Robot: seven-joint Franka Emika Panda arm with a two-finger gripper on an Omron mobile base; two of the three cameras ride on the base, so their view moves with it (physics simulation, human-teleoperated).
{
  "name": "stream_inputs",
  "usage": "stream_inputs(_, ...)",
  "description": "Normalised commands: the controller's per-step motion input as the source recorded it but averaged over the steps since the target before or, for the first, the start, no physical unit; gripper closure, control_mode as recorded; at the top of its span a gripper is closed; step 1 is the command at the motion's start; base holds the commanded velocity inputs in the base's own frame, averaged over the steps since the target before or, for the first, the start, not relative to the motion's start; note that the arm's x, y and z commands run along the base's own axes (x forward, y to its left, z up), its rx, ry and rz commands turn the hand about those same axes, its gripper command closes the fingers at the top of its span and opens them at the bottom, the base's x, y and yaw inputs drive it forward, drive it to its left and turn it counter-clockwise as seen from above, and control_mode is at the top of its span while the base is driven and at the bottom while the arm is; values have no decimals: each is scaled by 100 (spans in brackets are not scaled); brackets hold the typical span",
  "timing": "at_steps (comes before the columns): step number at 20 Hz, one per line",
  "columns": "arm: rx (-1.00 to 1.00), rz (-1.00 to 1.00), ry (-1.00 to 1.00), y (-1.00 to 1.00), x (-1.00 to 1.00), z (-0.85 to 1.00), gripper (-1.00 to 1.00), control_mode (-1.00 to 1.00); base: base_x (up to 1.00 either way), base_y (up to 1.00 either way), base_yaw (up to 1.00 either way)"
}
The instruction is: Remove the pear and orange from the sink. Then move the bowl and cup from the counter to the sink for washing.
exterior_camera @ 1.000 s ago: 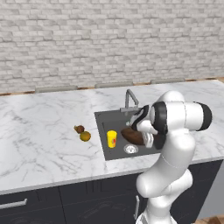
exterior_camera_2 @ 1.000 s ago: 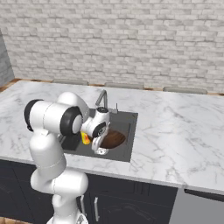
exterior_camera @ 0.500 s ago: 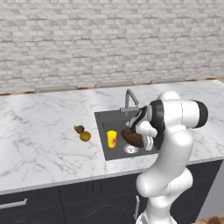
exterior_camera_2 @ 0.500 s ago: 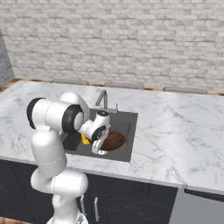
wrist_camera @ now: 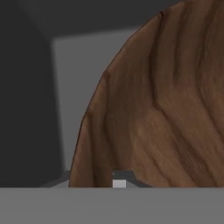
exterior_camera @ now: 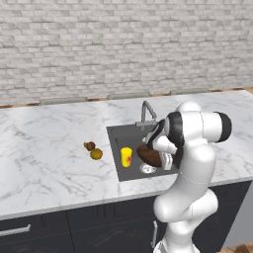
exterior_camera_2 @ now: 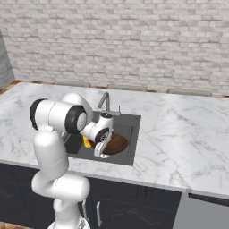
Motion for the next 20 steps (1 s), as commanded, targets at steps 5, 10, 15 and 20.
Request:
stream_inputs(5, 1, 0, 3, 2, 11, -16, 100, -100, 0, 0, 0)
stream_inputs(10, 4, -3, 0, 8, 18, -14, 100, -100, 0, 0, 0)
stream_inputs(15, 5, -10, -1, 13, 20, -11, 100, -100, 0, 0, 0)
stream_inputs(20, 5, -13, -3, 15, 19, -10, 100, -100, 0, 0, 0)
